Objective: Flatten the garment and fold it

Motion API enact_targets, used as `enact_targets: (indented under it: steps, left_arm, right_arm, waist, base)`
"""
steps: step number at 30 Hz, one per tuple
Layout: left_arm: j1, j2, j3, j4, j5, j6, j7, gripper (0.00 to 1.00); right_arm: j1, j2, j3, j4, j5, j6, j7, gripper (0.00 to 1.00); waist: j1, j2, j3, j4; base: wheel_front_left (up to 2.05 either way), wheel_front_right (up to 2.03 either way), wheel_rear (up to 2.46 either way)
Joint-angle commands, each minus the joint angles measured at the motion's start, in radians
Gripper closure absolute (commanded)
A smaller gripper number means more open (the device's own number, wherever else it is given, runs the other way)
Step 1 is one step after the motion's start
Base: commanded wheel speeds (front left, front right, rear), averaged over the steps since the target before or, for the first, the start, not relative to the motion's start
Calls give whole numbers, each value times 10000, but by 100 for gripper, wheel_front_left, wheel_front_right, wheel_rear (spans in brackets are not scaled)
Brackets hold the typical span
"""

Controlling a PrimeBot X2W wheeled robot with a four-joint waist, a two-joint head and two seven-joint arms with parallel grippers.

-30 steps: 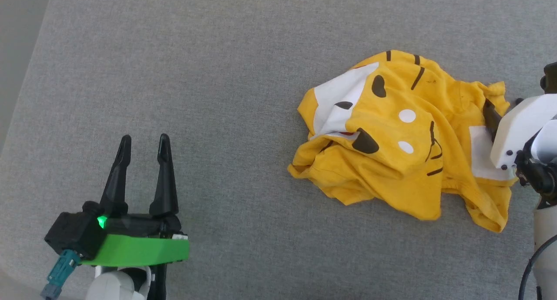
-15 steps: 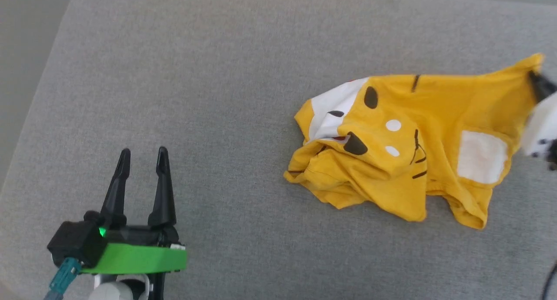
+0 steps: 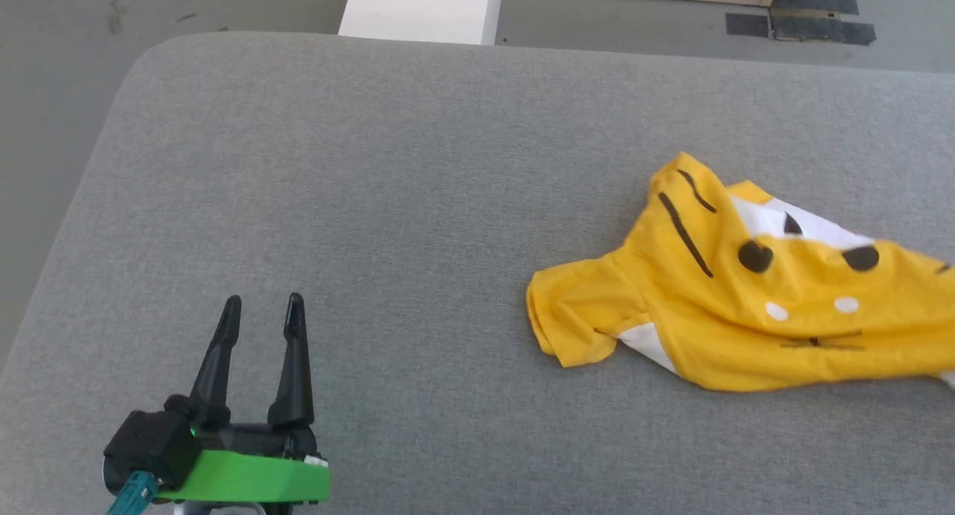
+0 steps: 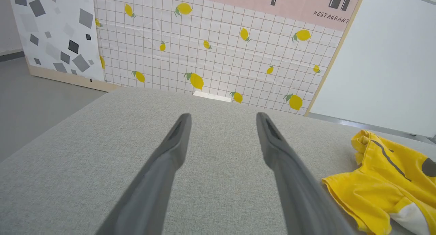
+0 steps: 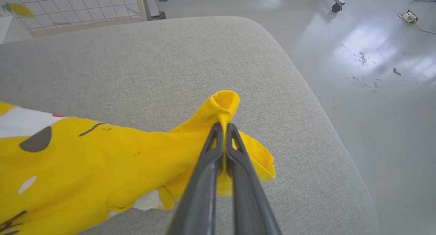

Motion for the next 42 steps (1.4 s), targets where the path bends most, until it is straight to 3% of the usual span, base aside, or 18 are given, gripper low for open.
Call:
enact_targets:
  steps: [1,4,5,6,7,11,16,25,29,40,41,42]
  left_arm:
    - [146,57,-21,49,73,-66,-38,0]
    - [199,159,-89,146,87,-66,-38,0]
    - [212,184,-95,167,86,-67,-38,0]
    - [229,210,-103,192,83,-67,-38,0]
    - [244,231,-116,219,80,-67,-38,0]
    - [277,263,-172,301,104,-67,-38,0]
    - [273,214,-203,302,58,-67,-38,0]
    - [-58,116,-234,103,-74,-67,-38,0]
    - [-367,108,-341,32,-119,-67,-38,0]
    - [-1041,240,-692,219,-279,-67,-38,0]
    - [-1090,252,-703,225,-296,-67,-38,0]
    - [-1120,260,-707,234,-306,-67,-38,0]
  right_arm:
    - [171,188,-53,271,-176,-13,-291,100]
    - [380,413,-52,1117,-475,-13,-911,100]
    - [377,456,-24,1354,-560,-13,-1119,79]
    - [385,458,76,1645,-671,-13,-1350,17]
    - [344,476,149,1920,-741,-13,-1548,0]
    - [-33,342,838,2334,-541,-13,-2145,0]
    - [-743,-89,2252,1871,123,-13,-2300,0]
    - [-2440,-601,4883,1507,435,-13,-435,0]
    - [-3019,-596,5423,1917,261,-13,555,0]
    - [-3240,-784,5784,3009,23,-13,1105,0]
    - [-3174,-796,5837,3165,123,-13,1310,18]
    - [-3129,-814,5919,3279,250,-13,1547,74]
  waist:
    - [0,-1,-83,94]
    - [0,-1,-225,195]
    - [0,-1,-268,214]
    - [0,-1,-323,237]
    - [0,-1,-380,261]
    - [0,-1,-534,337]
    - [0,-1,-541,457]
    - [0,-1,394,699]
    - [0,-1,889,875]
    - [0,-1,1904,1405]
    - [0,-1,1962,1432]
    - [0,-1,1984,1443]
  base:
    - [0,0,0]
    - [0,0,0]
    - [0,0,0]
    - [0,0,0]
    - [0,0,0]
    - [0,0,0]
    - [0,0,0]
    - [0,0,0]
    - [0,0,0]
    - [0,0,0]
    - [0,0,0]
    - [0,0,0]
